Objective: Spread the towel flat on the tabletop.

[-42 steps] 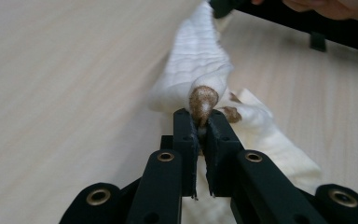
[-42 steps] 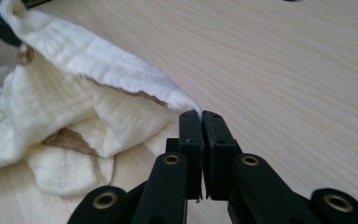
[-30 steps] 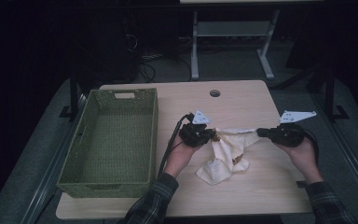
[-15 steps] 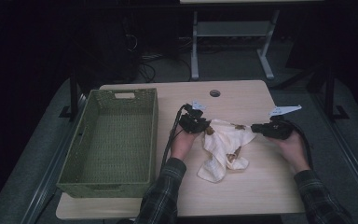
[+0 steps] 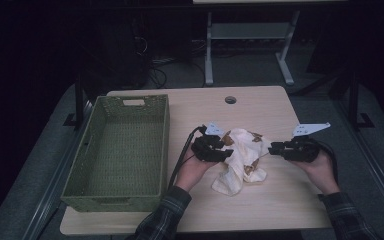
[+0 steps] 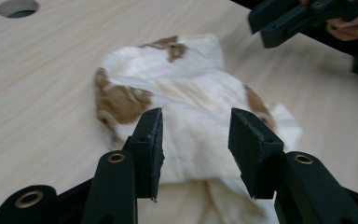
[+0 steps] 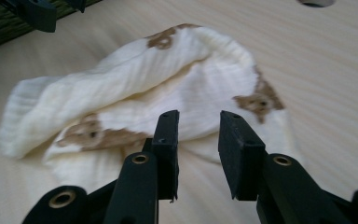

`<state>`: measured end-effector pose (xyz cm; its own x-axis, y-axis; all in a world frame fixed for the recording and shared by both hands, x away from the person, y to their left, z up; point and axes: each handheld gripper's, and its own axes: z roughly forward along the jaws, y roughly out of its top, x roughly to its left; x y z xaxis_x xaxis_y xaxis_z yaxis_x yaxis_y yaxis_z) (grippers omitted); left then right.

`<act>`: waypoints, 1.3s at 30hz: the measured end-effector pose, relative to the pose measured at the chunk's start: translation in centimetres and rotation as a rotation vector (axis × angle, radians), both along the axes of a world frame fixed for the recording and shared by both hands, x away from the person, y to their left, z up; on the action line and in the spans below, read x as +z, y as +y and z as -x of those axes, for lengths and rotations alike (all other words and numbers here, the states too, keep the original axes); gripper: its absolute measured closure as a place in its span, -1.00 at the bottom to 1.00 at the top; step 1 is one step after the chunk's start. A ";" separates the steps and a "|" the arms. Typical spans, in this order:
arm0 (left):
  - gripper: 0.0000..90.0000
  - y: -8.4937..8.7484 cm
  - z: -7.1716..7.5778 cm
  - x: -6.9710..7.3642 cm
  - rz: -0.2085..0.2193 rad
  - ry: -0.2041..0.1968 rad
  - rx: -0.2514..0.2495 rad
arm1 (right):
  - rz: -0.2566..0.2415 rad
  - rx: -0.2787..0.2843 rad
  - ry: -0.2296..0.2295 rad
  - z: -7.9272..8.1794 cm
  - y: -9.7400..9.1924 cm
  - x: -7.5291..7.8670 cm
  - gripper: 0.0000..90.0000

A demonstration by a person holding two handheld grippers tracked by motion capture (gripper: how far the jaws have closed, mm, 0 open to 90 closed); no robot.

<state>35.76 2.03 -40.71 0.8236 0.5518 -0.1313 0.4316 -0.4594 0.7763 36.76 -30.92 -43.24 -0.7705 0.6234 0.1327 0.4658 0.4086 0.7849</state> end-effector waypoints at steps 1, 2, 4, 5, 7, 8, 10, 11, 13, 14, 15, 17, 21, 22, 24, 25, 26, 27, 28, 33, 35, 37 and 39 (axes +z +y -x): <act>0.21 0.1 0.5 0.0 0.004 0.003 -0.012 | -0.003 0.008 0.009 0.4 0.2 0.0 0.51; 0.21 0.1 1.0 0.0 0.016 0.005 -0.021 | -0.001 0.018 0.009 0.7 0.3 -0.2 0.51; 0.21 0.2 2.0 0.0 0.017 0.003 -0.039 | 0.000 0.034 0.017 1.4 0.6 -0.4 0.51; 0.21 0.2 2.5 -0.1 0.018 -0.001 -0.045 | 0.004 0.038 0.025 1.8 0.8 -0.5 0.51; 0.22 0.3 3.4 -0.4 0.006 -0.004 -0.060 | 0.013 0.050 0.028 2.3 1.1 -0.8 0.51; 0.23 0.3 3.9 -0.6 0.003 -0.003 -0.068 | 0.010 0.055 0.034 2.6 1.3 -0.9 0.51; 0.26 0.3 4.8 -0.9 0.013 -0.008 -0.076 | 0.011 0.075 0.042 3.1 1.7 -1.2 0.50; 0.27 0.3 5.0 -1.0 0.012 -0.004 -0.080 | 0.016 0.083 0.042 3.4 1.9 -1.2 0.50; 0.28 0.2 5.6 -1.2 0.010 0.000 -0.093 | 0.017 0.093 0.041 3.8 2.2 -1.4 0.50; 0.30 0.1 5.9 -1.4 0.007 0.003 -0.100 | 0.020 0.095 0.043 4.0 2.4 -1.4 0.49; 0.31 0.0 6.2 -1.6 0.001 0.006 -0.110 | 0.022 0.101 0.042 4.1 2.5 -1.4 0.49; 0.31 -0.3 6.5 -2.1 -0.015 0.011 -0.128 | 0.016 0.108 0.051 4.4 2.6 -1.5 0.49; 0.31 -1.1 7.0 -3.2 -0.079 0.009 -0.156 | 0.026 0.117 0.065 4.9 3.0 -1.8 0.49; 0.31 -1.3 7.1 -3.4 -0.087 0.008 -0.157 | 0.028 0.123 0.063 4.9 3.1 -1.9 0.49; 0.30 -1.5 7.1 -3.8 -0.104 0.014 -0.168 | 0.034 0.132 0.064 5.0 3.2 -2.0 0.48; 0.29 -1.6 7.1 -4.1 -0.113 0.018 -0.172 | 0.033 0.134 0.067 5.0 3.2 -2.0 0.47; 0.27 -1.7 7.1 -4.3 -0.133 0.018 -0.184 | 0.042 0.136 0.067 5.0 3.3 -2.1 0.46; 0.25 -1.9 7.1 -4.5 -0.148 0.014 -0.183 | 0.046 0.140 0.067 5.0 3.3 -2.1 0.46; 0.23 -2.0 7.1 -4.7 -0.171 0.013 -0.191 | 0.050 0.139 0.069 5.0 3.3 -2.2 0.45; 0.17 -2.4 7.2 -5.5 -0.207 0.016 -0.203 | 0.062 0.147 0.072 5.2 3.3 -2.3 0.39; 0.17 -2.6 7.3 -5.5 -0.215 0.007 -0.200 | 0.075 0.153 0.074 5.1 3.6 -2.5 0.35; 0.27 -2.7 7.4 -5.6 -0.235 -0.020 -0.191 | 0.094 0.167 0.076 5.2 3.9 -2.8 0.33; 0.45 -2.7 7.4 -5.5 -0.240 -0.024 -0.184 | 0.122 0.170 0.079 5.1 4.3 -3.1 0.31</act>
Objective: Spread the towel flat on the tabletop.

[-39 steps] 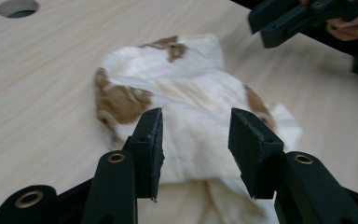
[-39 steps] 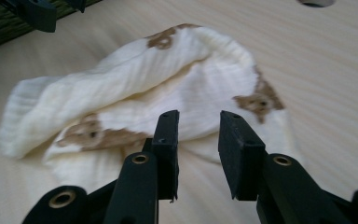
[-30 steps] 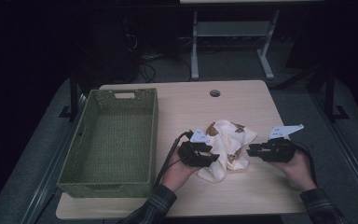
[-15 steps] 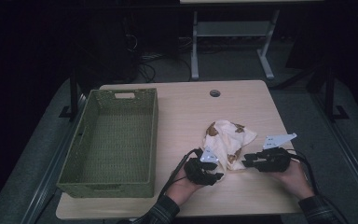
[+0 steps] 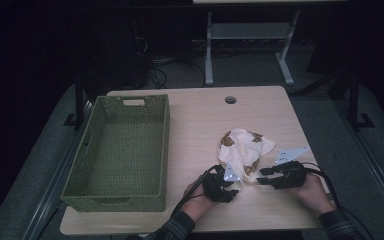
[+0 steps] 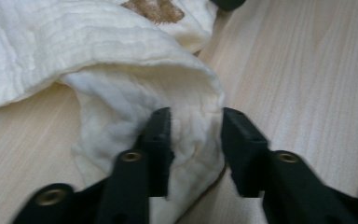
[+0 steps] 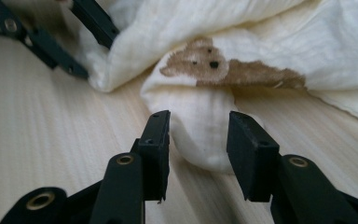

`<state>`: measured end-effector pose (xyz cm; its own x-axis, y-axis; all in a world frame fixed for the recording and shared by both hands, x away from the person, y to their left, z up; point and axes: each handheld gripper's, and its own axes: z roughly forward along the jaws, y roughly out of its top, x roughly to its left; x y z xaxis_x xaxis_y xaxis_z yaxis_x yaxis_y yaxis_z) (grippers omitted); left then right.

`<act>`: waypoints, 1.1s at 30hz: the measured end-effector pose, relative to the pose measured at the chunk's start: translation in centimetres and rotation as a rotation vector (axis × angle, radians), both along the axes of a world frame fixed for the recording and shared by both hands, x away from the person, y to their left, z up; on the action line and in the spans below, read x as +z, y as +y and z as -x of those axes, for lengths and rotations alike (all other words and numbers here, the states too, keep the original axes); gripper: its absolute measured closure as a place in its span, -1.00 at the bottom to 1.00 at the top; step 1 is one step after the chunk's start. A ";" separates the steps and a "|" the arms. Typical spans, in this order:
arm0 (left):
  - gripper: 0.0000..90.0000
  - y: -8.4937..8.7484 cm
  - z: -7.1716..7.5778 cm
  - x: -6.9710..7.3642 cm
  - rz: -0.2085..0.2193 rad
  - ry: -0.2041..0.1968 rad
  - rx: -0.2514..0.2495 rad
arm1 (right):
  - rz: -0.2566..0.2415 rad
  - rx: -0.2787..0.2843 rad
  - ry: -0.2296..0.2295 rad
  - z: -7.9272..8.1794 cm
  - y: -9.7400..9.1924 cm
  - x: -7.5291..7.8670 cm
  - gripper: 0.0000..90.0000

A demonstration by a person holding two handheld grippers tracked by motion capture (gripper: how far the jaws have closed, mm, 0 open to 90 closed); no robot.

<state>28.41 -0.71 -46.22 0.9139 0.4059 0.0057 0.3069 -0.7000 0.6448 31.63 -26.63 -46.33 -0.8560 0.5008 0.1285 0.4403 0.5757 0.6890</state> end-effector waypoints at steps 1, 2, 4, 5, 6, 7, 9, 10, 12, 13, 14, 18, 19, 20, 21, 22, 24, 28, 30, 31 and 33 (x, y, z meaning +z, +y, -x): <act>0.56 0.0 -0.1 0.0 -0.006 -0.003 0.004 | 0.013 0.002 -0.002 0.0 0.1 -0.1 0.34; 0.67 0.0 -0.2 0.0 -0.008 -0.006 0.009 | 0.018 0.006 0.000 -0.1 0.2 -0.3 0.43; 0.84 0.1 -0.5 0.1 -0.008 -0.001 0.008 | 0.020 0.008 0.011 -0.2 0.3 -0.3 0.75; 0.87 0.1 -0.6 0.1 0.003 0.011 0.012 | 0.018 0.017 0.011 -0.4 0.2 -0.3 0.84; 0.88 0.3 -0.7 0.2 0.022 0.018 0.019 | 0.018 0.016 0.011 -0.4 0.1 -0.2 0.89; 0.89 0.5 -0.8 0.5 0.037 0.017 0.021 | 0.017 0.016 0.011 -0.5 0.0 -0.1 0.91; 0.89 1.0 -1.0 1.4 0.083 0.005 0.036 | 0.013 0.013 0.001 -0.5 -0.2 0.1 0.92; 0.89 1.3 -1.1 1.9 0.113 0.000 0.048 | 0.008 0.008 -0.004 -0.6 -0.4 0.3 0.92; 0.89 2.1 -1.3 3.0 0.167 -0.024 0.081 | -0.010 -0.008 -0.015 -0.6 -1.0 0.8 0.92; 0.90 2.5 -1.4 3.4 0.192 -0.034 0.097 | -0.023 -0.020 -0.022 -0.7 -1.5 1.1 0.92; 0.90 2.8 -1.5 3.6 0.207 -0.041 0.114 | -0.033 -0.034 -0.025 -0.7 -1.9 1.3 0.92; 0.90 4.4 -2.3 4.1 0.239 -0.059 0.192 | -0.054 -0.077 -0.039 -0.9 -3.5 1.9 0.92; 0.91 4.6 -2.4 4.1 0.247 -0.056 0.215 | -0.063 -0.088 -0.043 -1.0 -4.0 2.1 0.92; 0.91 4.9 -2.5 4.1 0.247 -0.056 0.235 | -0.070 -0.094 -0.054 -1.1 -4.6 2.2 0.92; 0.91 5.1 -2.6 4.1 0.241 -0.060 0.252 | -0.077 -0.111 -0.044 -1.0 -5.0 2.3 0.92; 0.91 5.2 -2.7 4.1 0.235 -0.063 0.263 | -0.079 -0.122 -0.048 -1.1 -5.6 2.5 0.92; 0.91 5.2 -2.9 4.0 0.215 -0.062 0.287 | -0.094 -0.144 -0.040 -1.1 -6.5 2.6 0.92; 0.91 4.6 -3.3 3.3 0.158 -0.059 0.300 | -0.120 -0.158 0.007 -1.5 -7.5 2.3 0.92; 0.91 4.3 -3.8 2.8 0.118 -0.069 0.307 | -0.110 -0.160 0.018 -1.8 -7.2 1.8 0.92; 0.91 4.2 -4.1 2.5 0.119 -0.066 0.319 | -0.100 -0.158 0.023 -2.0 -7.0 1.6 0.92; 0.91 4.1 -4.8 2.0 0.100 -0.064 0.337 | -0.091 -0.164 0.022 -2.6 -6.5 1.3 0.90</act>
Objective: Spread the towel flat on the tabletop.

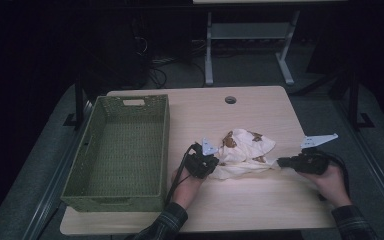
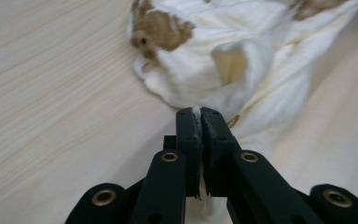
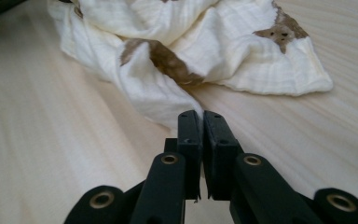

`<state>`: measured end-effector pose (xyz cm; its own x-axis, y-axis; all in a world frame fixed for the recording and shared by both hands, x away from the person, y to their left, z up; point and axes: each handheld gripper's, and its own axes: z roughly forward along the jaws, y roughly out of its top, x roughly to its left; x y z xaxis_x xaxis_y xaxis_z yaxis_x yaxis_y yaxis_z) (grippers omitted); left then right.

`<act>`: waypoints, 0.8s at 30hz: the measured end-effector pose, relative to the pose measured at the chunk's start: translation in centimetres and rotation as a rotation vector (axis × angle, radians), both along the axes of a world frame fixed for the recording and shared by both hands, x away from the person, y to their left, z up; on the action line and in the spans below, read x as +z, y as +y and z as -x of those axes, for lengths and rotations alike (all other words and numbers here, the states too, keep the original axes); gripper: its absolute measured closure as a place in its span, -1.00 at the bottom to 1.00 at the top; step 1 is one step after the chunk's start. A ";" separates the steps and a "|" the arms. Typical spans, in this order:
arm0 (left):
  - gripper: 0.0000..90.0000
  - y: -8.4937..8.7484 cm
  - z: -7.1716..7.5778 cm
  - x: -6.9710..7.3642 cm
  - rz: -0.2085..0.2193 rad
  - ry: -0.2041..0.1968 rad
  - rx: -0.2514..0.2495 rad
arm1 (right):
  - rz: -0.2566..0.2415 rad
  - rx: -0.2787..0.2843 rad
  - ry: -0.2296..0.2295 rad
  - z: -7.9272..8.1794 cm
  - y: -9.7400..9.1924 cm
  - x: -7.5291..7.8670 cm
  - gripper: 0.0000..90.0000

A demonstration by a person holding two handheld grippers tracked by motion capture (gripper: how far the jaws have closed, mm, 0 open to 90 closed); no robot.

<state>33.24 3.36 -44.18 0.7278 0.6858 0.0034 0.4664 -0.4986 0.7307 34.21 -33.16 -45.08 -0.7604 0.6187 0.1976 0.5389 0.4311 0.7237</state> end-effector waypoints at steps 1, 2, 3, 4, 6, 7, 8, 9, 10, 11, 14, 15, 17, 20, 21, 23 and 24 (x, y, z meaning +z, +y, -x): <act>0.91 0.0 -0.3 -0.2 -0.007 0.000 0.009 | 0.006 -0.004 0.006 -0.4 0.2 -0.1 0.87; 0.91 0.0 -0.6 -0.4 -0.009 0.003 0.016 | 0.012 -0.006 0.000 -0.8 0.3 -0.3 0.83; 0.90 0.0 -0.9 -0.6 -0.021 0.005 0.022 | 0.023 -0.018 -0.002 -1.1 0.5 -0.4 0.78; 0.89 0.0 -1.0 -0.8 -0.029 0.002 0.030 | 0.031 -0.029 -0.006 -1.4 0.6 -0.5 0.73; 0.81 0.0 -1.2 -1.1 -0.048 0.003 0.036 | 0.043 -0.055 -0.020 -1.9 0.6 -0.7 0.69; 0.77 0.1 -1.2 -1.2 -0.048 -0.001 0.039 | 0.052 -0.068 -0.031 -2.0 0.5 -0.8 0.69; 0.70 0.2 -1.1 -1.1 -0.048 -0.005 0.045 | 0.064 -0.081 -0.031 -2.0 0.5 -0.7 0.69; 0.65 0.3 -1.1 -0.9 -0.041 -0.009 0.044 | 0.071 -0.081 -0.040 -1.9 0.2 -0.7 0.69; 0.59 0.4 -0.9 -0.7 -0.030 -0.013 0.041 | 0.074 -0.090 -0.044 -1.6 0.0 -0.4 0.69; 0.54 0.4 -0.8 -0.5 -0.019 -0.012 0.040 | 0.070 -0.092 -0.054 -1.3 -0.3 -0.2 0.69; 0.49 0.8 0.0 0.2 0.004 -0.016 0.030 | 0.056 -0.088 -0.063 -0.5 -1.0 0.2 0.69; 0.49 0.9 0.4 0.5 0.014 -0.019 0.024 | 0.049 -0.083 -0.061 -0.2 -1.2 0.2 0.69; 0.48 1.1 1.3 1.0 0.020 -0.018 -0.001 | 0.040 -0.073 -0.055 0.4 -1.4 0.3 0.69; 0.49 1.0 2.8 1.2 0.029 0.000 -0.050 | 0.057 -0.060 -0.053 1.3 -1.3 0.2 0.69; 0.49 0.8 3.2 1.0 0.022 0.018 -0.066 | 0.061 -0.055 -0.051 1.4 -1.3 0.0 0.68; 0.48 0.5 3.5 0.5 0.001 0.036 -0.087 | 0.068 -0.046 -0.030 1.5 -1.2 -0.6 0.66; 0.49 0.3 3.6 0.2 -0.019 0.042 -0.099 | 0.078 -0.045 -0.027 1.4 -1.1 -0.7 0.65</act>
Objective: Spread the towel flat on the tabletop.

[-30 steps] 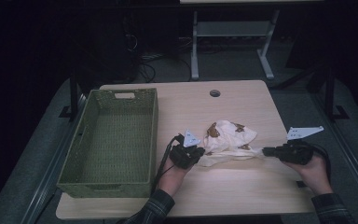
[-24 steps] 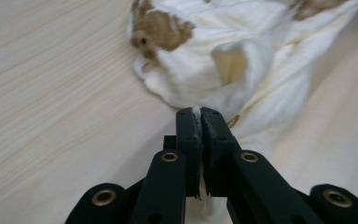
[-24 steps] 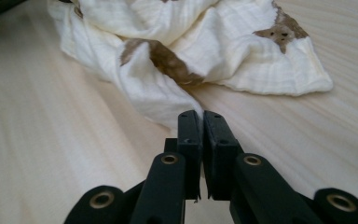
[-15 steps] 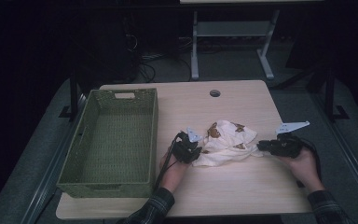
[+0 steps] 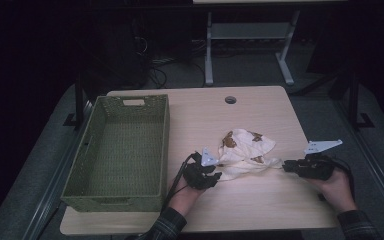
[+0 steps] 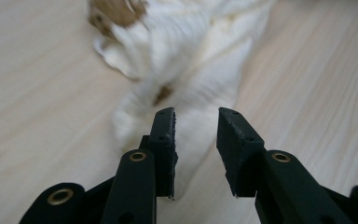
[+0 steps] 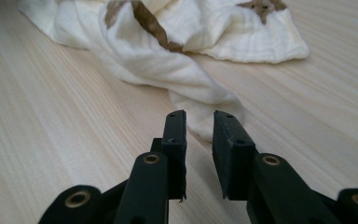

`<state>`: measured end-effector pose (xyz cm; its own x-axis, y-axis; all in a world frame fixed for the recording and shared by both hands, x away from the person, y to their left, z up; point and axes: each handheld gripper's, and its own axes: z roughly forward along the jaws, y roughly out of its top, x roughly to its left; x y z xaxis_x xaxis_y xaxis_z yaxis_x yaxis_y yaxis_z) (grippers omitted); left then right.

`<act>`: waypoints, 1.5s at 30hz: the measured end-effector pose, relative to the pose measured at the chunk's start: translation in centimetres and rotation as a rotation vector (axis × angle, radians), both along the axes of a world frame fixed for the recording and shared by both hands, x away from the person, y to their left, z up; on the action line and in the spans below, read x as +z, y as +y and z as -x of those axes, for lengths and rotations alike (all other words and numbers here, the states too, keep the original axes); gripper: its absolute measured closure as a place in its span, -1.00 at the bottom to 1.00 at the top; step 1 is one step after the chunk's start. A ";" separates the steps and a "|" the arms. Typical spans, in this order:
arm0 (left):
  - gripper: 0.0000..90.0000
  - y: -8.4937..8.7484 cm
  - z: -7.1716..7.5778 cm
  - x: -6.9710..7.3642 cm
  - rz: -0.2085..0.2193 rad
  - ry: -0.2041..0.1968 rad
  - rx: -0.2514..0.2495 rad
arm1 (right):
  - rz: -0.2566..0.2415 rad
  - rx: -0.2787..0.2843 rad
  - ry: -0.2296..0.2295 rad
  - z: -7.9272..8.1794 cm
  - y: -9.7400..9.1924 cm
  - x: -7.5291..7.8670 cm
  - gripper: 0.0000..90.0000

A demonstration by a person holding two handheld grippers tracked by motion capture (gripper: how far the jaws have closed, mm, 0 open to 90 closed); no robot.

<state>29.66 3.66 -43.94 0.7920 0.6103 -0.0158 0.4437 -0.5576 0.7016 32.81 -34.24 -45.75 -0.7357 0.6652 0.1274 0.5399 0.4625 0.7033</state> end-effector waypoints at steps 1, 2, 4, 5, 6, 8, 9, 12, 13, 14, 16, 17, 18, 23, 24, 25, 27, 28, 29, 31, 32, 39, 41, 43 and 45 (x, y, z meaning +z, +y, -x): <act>0.48 -0.2 0.0 -0.3 -0.011 0.006 -0.004 | 0.008 0.000 0.004 -0.1 0.2 -0.1 0.64; 0.48 -0.3 -0.1 -0.6 -0.021 0.012 -0.006 | 0.009 0.002 0.003 -0.2 0.4 -0.1 0.62; 0.44 -0.4 -0.4 -1.1 -0.051 0.023 -0.015 | 0.021 0.012 -0.002 -0.6 0.8 -0.3 0.59; 0.40 -0.4 -0.5 -1.2 -0.053 0.032 -0.017 | 0.023 0.013 0.009 -0.7 1.0 -0.4 0.57; 0.38 -0.4 -0.6 -1.4 -0.053 0.041 -0.018 | 0.025 0.015 0.014 -0.8 1.1 -0.5 0.57; 0.36 -0.3 -0.8 -1.7 -0.062 0.043 -0.026 | 0.031 0.015 0.019 -1.0 1.3 -0.7 0.57; 0.36 -0.3 -1.0 -1.9 -0.064 0.046 -0.022 | 0.030 0.020 0.015 -1.2 1.4 -0.8 0.57; 0.51 -0.4 -1.3 -2.1 -0.086 0.038 -0.022 | 0.044 0.018 0.014 -1.4 1.6 -0.9 0.68; 0.57 -0.4 -1.4 -2.1 -0.092 0.037 -0.019 | 0.048 0.016 0.012 -1.5 1.6 -0.9 0.72; 0.64 -0.5 -1.5 -2.1 -0.099 0.032 -0.018 | 0.051 0.011 0.017 -1.5 1.6 -0.9 0.80; 0.78 -0.4 -1.7 -2.0 -0.107 0.031 -0.017 | 0.061 0.007 0.011 -1.5 1.4 -1.0 0.94; 0.85 -0.4 -1.7 -2.0 -0.104 0.038 -0.016 | 0.063 0.007 0.010 -1.5 1.4 -1.0 0.98; 0.89 -0.4 -1.8 -2.0 -0.098 0.043 -0.013 | 0.061 0.009 0.012 -1.5 1.3 -1.0 0.99; 0.92 0.0 -1.6 -1.5 -0.038 0.065 -0.006 | 0.046 0.022 0.023 -1.2 1.1 -0.6 1.00; 0.92 0.1 -1.5 -1.2 -0.028 0.064 -0.007 | 0.043 0.027 0.017 -1.1 0.9 -0.5 1.00; 0.92 0.3 -1.3 -1.0 -0.020 0.060 -0.004 | 0.038 0.031 0.012 -0.8 0.7 -0.4 1.00; 0.92 0.5 -0.9 -0.6 -0.008 0.057 -0.006 | 0.027 0.027 0.012 -0.2 0.4 0.0 1.00; 0.92 0.6 -0.6 -0.3 -0.003 0.053 -0.008 | 0.022 0.036 0.002 0.1 0.3 0.1 1.00; 0.92 0.6 -0.4 -0.1 0.003 0.046 -0.009 | 0.016 0.029 0.006 0.4 0.2 0.4 1.00; 0.92 0.5 -0.1 0.2 0.013 0.040 -0.011 | 0.005 0.037 0.003 0.9 0.1 0.6 1.00; 0.92 0.5 0.1 0.3 0.015 0.036 -0.013 | 0.007 0.045 -0.007 1.2 -0.1 0.5 1.00; 0.93 1.2 1.1 0.7 0.037 0.036 -0.001 | -0.018 0.027 0.009 3.6 -2.2 0.5 1.00; 0.93 1.5 1.3 0.9 0.056 0.041 0.005 | -0.017 0.018 -0.001 4.0 -2.9 0.5 1.00; 0.93 1.5 1.7 0.9 0.044 0.045 0.004 | -0.031 0.004 0.003 4.4 -3.3 0.6 1.00; 0.93 1.6 2.1 0.8 0.039 0.055 0.003 | -0.031 0.002 0.007 4.9 -3.6 0.6 1.00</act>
